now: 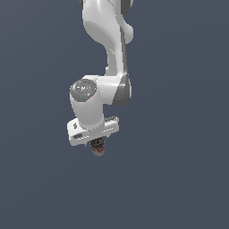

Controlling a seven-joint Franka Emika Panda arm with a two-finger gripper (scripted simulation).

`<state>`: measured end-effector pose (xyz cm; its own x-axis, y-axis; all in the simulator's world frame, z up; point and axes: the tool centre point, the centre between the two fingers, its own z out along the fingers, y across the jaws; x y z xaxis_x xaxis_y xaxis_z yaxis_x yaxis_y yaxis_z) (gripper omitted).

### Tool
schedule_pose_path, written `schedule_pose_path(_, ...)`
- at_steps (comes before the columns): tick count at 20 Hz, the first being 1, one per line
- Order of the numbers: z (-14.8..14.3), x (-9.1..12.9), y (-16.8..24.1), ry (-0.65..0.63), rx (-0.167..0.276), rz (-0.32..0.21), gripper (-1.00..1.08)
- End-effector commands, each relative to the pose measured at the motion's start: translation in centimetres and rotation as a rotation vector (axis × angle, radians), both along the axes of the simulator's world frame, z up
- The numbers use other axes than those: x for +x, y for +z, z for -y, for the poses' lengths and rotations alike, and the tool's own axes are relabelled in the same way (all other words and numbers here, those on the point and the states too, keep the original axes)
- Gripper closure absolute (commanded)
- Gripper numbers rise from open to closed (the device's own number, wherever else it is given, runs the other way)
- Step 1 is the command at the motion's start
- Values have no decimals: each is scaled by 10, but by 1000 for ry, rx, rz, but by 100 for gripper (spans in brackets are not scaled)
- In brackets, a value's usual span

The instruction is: Pick up the object and move it to a goal position.

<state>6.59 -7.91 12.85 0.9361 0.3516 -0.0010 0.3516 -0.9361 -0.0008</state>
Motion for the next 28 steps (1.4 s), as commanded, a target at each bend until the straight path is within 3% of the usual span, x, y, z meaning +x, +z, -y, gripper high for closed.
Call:
schedule_pose_path(1,2,2,-1,9,0,1,-92)
schedule_pose_path(21,2,2,-51,10,0,1,-92)
schedule_pose_path(22,2,2,-51,10,0,1,108)
schedule_pose_path(28,2,2,-51,10,0,1,108)
